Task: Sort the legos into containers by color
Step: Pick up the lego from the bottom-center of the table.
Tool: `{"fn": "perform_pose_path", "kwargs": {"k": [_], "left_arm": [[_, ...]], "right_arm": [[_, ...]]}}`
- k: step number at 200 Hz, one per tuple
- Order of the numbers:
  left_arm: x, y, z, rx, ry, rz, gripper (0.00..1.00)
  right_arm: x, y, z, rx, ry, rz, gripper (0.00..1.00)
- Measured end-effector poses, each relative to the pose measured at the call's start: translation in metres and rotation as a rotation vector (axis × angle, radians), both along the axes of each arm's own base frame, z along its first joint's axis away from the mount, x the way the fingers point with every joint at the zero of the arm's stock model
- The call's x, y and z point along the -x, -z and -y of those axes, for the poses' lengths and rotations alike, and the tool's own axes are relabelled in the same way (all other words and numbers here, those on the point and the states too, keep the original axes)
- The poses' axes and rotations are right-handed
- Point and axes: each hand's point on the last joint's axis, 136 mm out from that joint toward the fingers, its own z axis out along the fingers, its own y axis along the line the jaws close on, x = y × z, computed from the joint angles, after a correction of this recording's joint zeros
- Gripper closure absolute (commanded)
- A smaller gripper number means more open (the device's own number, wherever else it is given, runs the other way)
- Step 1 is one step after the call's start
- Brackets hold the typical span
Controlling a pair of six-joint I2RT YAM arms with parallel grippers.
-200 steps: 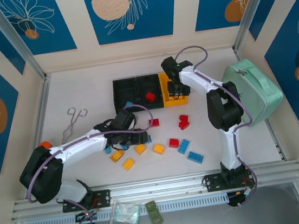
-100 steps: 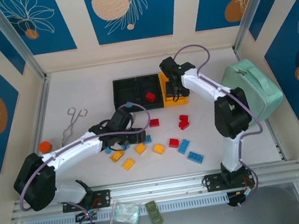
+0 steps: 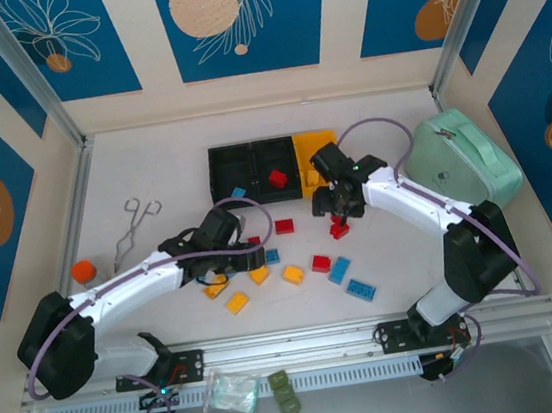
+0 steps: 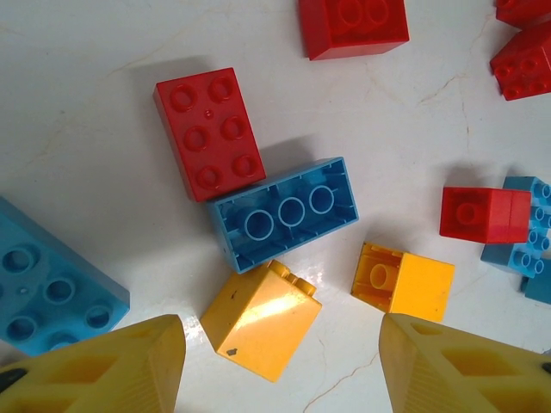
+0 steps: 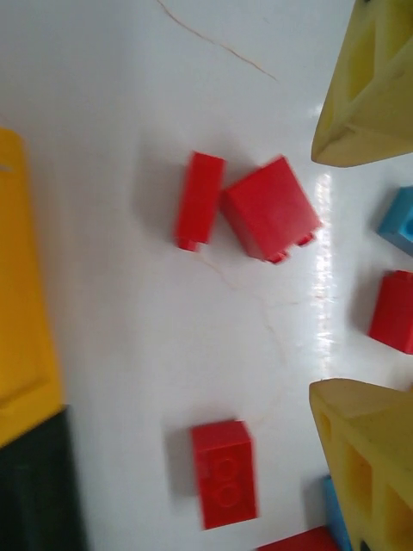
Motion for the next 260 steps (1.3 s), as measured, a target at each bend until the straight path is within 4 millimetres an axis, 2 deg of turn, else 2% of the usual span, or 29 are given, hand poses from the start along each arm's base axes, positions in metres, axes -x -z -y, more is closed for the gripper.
{"fn": "perform_pose_path", "kwargs": {"k": [47, 84, 127, 168, 214, 260], "left_arm": [[0.007, 0.001, -0.005, 0.006, 0.004, 0.004, 0.39], [0.013, 0.008, -0.008, -0.006, 0.009, -0.011, 0.39], [0.012, 0.008, -0.006, 0.003, 0.01, -0.005, 0.39], [0.014, 0.012, -0.007, 0.005, 0.005, -0.01, 0.39], [0.013, 0.013, -0.006, 0.013, -0.007, -0.013, 0.39], [0.014, 0.013, -0.006, 0.014, -0.01, -0.014, 0.39]], "right_arm": [[0.054, 0.028, -0.021, -0.056, -0.046, -0.109, 0.34], [0.077, 0.041, -0.037, -0.084, -0.046, -0.172, 0.35], [0.09, 0.063, -0.046, -0.049, -0.024, -0.244, 0.37], [0.096, 0.076, -0.047, -0.011, -0.011, -0.281, 0.44], [0.091, 0.078, -0.053, 0.004, -0.017, -0.282, 0.62], [0.086, 0.073, -0.059, 0.013, -0.034, -0.26, 0.66]]}}
